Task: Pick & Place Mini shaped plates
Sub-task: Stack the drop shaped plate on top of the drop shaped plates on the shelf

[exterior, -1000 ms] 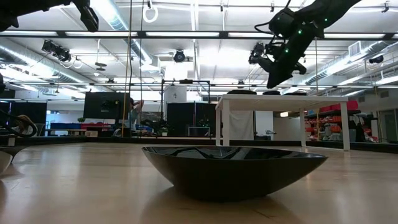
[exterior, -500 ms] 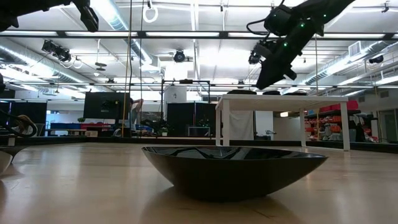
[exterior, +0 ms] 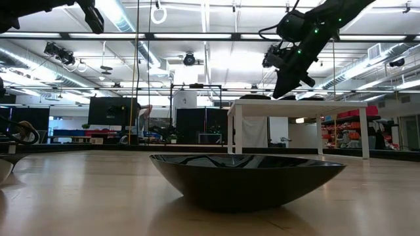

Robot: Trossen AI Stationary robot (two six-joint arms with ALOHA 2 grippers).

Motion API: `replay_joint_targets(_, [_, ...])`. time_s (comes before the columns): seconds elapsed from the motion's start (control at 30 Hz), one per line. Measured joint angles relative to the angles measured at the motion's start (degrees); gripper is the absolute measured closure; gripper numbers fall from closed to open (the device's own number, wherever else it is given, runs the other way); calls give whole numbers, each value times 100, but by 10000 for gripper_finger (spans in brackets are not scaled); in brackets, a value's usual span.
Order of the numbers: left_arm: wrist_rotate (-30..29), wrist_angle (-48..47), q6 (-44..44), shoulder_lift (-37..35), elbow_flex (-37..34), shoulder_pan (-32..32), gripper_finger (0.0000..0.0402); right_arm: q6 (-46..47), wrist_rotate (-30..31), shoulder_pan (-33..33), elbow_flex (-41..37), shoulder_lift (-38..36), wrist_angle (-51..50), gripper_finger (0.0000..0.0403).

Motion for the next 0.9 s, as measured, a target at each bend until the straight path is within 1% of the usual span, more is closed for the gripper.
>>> replay_joint_targets(0.17, [0, 0, 1, -1, 0, 1, 360, 167, 48, 2, 2, -238, -32, 386])
replay_joint_targets(0.27, [0, 0, 1, 1, -2, 0, 360, 371, 196, 2, 2, -310, -333, 393])
replay_joint_targets(0.47, [0, 0, -1, 0, -1, 0, 360, 407, 335, 2, 2, -198, -879, 399])
replay_joint_targets(0.53, [0, 0, 1, -1, -2, 0, 360, 405, 446, 2, 2, -190, -862, 396])
replay_joint_targets(0.8, [0, 0, 1, 0, -1, 1, 360, 429, 475, 2, 2, -277, -709, 390])
replay_joint_targets(0.9, [0, 0, 1, 0, -1, 1, 360, 672, 797, 4, 2, -300, -713, 390])
